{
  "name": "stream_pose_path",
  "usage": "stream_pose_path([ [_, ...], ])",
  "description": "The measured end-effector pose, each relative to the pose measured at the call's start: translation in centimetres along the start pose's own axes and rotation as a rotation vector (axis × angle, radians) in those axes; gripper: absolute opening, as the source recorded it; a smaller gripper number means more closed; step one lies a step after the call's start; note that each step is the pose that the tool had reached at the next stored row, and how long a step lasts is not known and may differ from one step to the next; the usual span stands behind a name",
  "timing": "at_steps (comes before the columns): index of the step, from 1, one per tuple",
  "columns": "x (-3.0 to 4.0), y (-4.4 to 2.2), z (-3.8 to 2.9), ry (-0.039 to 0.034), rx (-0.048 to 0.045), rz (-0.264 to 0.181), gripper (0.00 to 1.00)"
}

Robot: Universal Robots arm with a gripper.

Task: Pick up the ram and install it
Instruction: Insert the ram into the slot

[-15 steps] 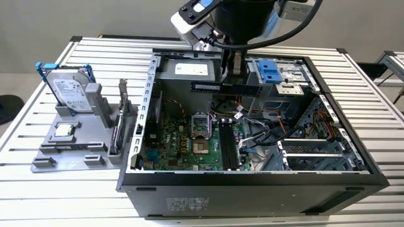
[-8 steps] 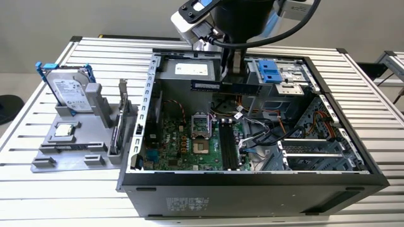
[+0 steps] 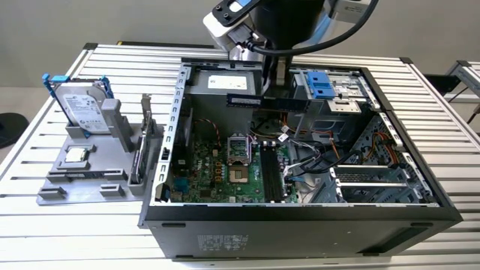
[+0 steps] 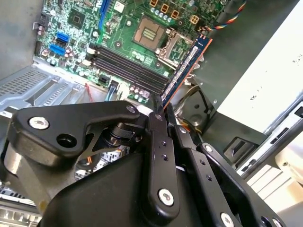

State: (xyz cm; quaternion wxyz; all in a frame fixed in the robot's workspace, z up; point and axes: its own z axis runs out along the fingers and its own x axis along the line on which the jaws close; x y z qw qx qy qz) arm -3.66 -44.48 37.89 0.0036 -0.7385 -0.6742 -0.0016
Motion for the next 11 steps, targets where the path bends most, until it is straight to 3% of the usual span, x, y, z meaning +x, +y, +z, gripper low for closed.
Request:
stream_pose_path([
  [11,1.01,-0.08,0.03,0.0000,0.0000,0.001,0.00],
])
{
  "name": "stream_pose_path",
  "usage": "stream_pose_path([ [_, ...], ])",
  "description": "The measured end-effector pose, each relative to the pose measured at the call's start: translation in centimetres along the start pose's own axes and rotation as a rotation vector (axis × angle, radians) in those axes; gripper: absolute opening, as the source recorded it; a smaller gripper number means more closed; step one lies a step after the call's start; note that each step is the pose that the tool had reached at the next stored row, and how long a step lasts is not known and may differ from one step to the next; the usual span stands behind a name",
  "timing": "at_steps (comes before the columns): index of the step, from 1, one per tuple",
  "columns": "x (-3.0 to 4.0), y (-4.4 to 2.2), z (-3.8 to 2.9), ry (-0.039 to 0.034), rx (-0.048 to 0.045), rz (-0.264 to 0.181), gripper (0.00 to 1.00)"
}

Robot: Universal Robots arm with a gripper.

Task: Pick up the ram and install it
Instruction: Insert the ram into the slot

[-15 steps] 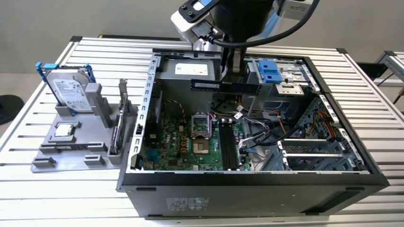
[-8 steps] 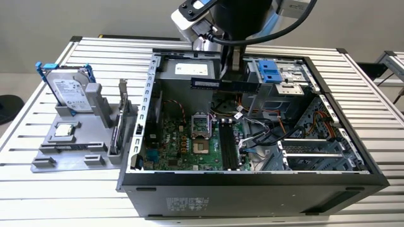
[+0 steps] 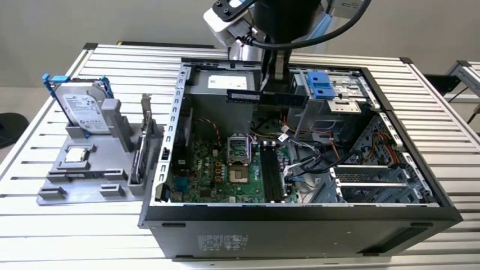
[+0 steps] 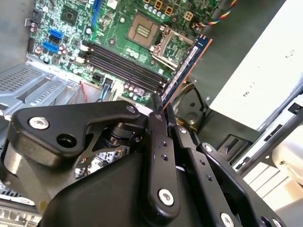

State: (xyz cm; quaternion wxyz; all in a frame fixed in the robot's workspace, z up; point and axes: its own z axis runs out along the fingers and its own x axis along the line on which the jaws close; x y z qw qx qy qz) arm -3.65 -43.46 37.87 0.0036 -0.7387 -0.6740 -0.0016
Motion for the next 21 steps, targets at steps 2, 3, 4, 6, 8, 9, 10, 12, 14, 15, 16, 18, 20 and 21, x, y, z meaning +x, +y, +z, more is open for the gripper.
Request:
stream_pose_path([
  [2,0.07,-0.01,0.01,0.0001,0.0000,0.000,0.00],
  [3,0.14,-0.02,0.02,0.0001,0.0000,0.000,0.00],
  [4,0.23,-0.03,0.02,0.0001,0.0000,0.000,0.00],
  [6,0.38,-0.05,0.02,0.0000,0.0000,0.000,0.00],
  [8,0.45,-0.05,0.03,0.0000,-0.0001,0.000,0.00],
  [9,0.48,-0.06,0.04,0.0001,-0.0001,0.001,0.00],
  [10,0.53,-0.06,0.04,0.0000,-0.0001,0.001,0.00],
  [12,0.59,-0.06,0.06,0.0001,-0.0001,0.001,0.00],
  [14,0.63,-0.07,0.07,0.0002,-0.0001,0.001,0.00],
  [15,0.65,-0.07,0.07,0.0000,0.0000,0.001,0.00],
  [16,0.65,-0.07,0.07,0.0000,0.0000,0.001,0.00],
  [18,1.34,-0.13,0.29,0.0001,-0.0001,0.001,0.00],
  [20,1.37,-0.14,0.29,0.0000,0.0000,0.001,0.00],
  [21,1.39,-0.14,0.30,0.0000,0.0000,0.001,0.00],
])
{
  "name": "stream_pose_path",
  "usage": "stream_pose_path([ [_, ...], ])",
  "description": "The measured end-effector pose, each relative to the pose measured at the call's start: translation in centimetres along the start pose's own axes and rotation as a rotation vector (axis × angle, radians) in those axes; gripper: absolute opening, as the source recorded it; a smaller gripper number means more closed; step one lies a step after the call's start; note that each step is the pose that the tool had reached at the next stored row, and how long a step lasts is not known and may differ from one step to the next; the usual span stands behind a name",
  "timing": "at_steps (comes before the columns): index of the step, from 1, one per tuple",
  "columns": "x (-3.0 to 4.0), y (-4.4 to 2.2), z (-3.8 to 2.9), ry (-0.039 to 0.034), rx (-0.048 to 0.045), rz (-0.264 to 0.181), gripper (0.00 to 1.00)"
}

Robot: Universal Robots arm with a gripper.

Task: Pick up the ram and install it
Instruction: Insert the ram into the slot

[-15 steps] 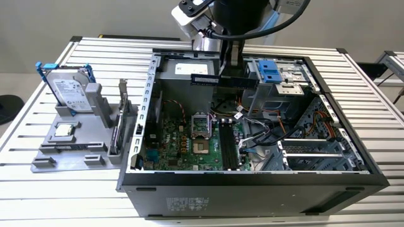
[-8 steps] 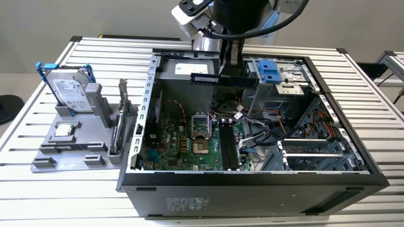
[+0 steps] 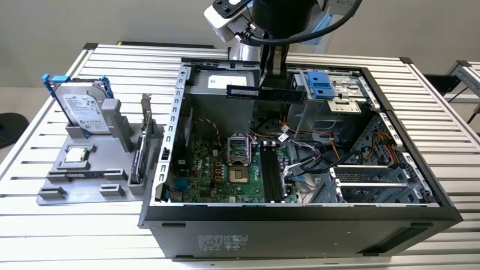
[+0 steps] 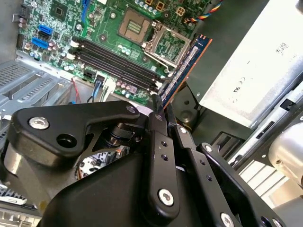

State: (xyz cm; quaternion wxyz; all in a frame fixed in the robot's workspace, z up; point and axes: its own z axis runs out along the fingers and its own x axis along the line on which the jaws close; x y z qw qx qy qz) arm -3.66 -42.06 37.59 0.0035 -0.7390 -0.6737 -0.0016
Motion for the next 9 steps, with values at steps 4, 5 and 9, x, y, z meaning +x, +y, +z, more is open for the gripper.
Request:
stream_pose_path([
  [4,0.17,-0.02,0.01,0.0000,0.0000,0.000,0.00],
  [5,0.26,-0.03,0.01,0.0001,0.0000,0.000,0.00],
  [9,0.29,-0.03,0.01,0.0001,0.0000,0.000,0.00],
])
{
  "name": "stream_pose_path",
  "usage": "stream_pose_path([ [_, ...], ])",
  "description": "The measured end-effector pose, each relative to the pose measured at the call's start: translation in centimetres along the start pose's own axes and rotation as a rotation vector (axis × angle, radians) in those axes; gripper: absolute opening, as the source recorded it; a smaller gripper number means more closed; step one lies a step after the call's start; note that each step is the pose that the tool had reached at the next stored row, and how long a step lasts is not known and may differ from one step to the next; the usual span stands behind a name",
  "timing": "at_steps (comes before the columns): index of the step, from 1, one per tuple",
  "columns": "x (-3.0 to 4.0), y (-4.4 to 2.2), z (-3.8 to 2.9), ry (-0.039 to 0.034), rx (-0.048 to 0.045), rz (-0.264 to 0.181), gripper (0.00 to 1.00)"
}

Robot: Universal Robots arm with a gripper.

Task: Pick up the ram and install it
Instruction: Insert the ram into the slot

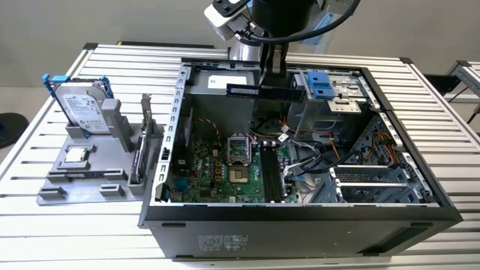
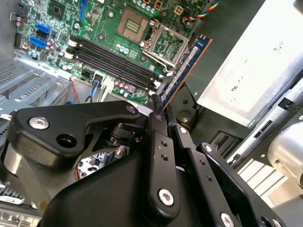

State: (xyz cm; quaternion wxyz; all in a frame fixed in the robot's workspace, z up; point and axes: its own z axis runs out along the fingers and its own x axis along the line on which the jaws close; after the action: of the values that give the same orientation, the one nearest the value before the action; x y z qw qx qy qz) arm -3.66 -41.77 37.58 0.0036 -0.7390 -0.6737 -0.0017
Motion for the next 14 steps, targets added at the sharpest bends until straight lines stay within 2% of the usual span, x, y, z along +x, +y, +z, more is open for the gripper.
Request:
stream_pose_path([
  [8,0.01,0.00,0.00,-0.0001,0.0000,0.000,0.00],
  [14,0.02,-0.01,0.00,-0.0032,-0.0003,0.003,0.00],
])
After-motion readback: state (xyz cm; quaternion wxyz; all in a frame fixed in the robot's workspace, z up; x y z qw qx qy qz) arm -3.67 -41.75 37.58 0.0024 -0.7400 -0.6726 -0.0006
